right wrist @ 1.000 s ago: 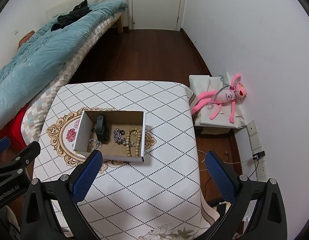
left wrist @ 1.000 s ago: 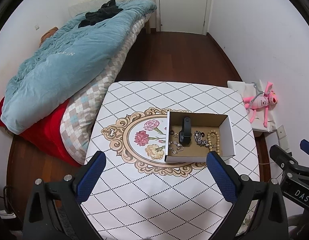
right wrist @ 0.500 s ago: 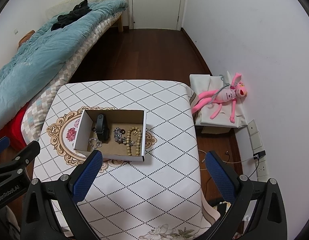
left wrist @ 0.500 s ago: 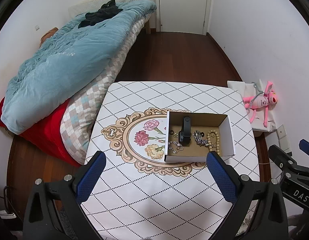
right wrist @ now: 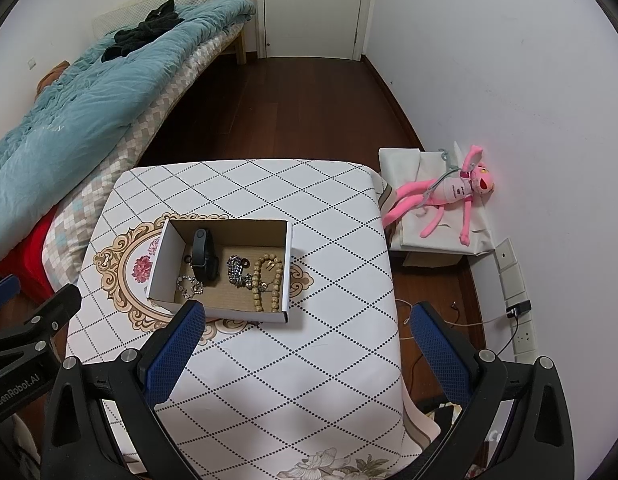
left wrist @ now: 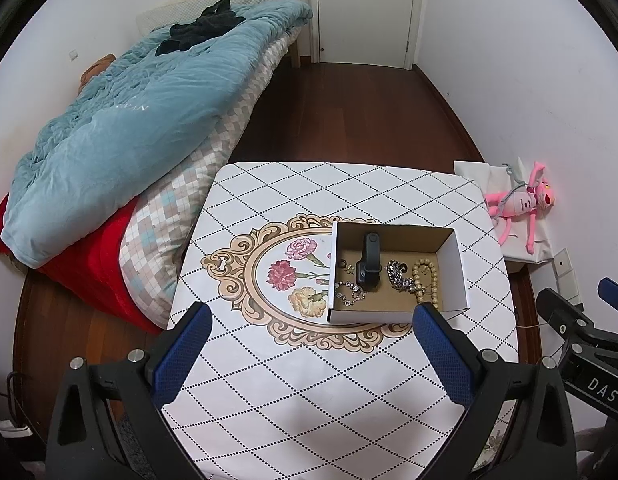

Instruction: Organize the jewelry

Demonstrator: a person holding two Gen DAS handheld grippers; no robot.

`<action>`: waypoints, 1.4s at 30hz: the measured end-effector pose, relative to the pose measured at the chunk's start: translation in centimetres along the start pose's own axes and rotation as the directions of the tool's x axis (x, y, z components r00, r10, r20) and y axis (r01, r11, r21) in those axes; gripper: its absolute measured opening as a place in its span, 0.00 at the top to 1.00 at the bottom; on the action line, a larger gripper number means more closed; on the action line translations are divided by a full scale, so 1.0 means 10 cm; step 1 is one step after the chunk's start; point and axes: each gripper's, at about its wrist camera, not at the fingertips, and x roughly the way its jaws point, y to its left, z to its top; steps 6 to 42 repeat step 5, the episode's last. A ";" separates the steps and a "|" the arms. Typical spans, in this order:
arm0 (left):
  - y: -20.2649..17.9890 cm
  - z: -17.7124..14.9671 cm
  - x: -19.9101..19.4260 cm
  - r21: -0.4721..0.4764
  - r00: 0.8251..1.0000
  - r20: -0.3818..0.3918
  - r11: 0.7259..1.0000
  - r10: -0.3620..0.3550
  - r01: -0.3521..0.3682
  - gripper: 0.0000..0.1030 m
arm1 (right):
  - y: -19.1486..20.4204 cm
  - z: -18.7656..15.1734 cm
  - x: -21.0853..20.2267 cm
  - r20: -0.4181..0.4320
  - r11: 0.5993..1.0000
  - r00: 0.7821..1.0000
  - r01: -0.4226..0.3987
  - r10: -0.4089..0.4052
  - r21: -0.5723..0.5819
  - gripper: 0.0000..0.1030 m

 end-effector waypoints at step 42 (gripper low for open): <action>-0.02 0.01 -0.01 0.008 1.000 0.006 1.000 0.001 -0.001 0.00 | -0.01 0.01 0.00 -0.003 1.000 1.000 -0.001 0.001 0.000 0.00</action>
